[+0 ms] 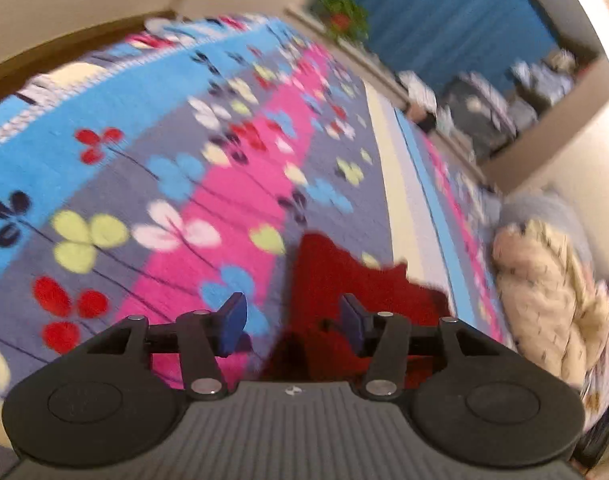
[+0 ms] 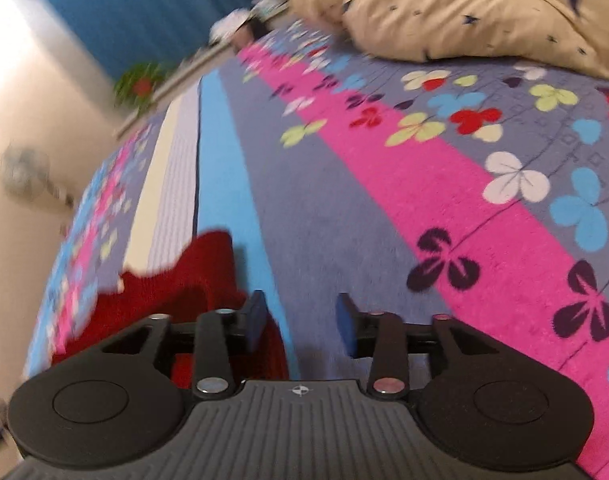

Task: Fold small clothes
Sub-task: 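Open both grippers and smooth the folded sweater flat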

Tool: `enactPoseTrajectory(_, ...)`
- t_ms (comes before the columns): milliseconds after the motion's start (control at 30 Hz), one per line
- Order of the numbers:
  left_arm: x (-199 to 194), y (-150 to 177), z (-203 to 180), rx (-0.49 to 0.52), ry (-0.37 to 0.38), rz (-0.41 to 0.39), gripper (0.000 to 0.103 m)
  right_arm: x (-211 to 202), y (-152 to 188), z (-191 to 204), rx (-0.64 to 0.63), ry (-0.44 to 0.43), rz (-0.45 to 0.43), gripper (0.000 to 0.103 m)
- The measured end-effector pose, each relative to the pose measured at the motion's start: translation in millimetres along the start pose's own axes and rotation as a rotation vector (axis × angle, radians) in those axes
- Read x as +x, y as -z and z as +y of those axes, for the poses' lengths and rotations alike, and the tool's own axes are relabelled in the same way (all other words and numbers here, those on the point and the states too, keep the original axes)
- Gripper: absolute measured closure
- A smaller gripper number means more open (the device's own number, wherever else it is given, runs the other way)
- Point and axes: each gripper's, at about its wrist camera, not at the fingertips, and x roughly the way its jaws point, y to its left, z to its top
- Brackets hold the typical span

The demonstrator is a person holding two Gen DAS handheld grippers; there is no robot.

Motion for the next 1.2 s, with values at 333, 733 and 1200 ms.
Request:
enactPoseTrajectory(333, 6.0, 22.8, -9.3, 0.313, -0.096, 0.164, 0.036, 8.8, 15.5, 14.3, -0.192, -0.040, 0.141, 0.049)
enactPoseTrajectory(733, 62.5, 35.7, -49.1, 0.516, -0.077, 0.162, 0.030, 44.3, 13.4, 44.2, -0.227, 0.018, 0.140, 0.042)
enactPoseTrajectory(1200, 99.0, 18.6, -48.2, 0.474, -0.059, 0.154, 0.071, 65.5, 2.1, 51.4, -0.176, 0.021, 0.110, 0.090)
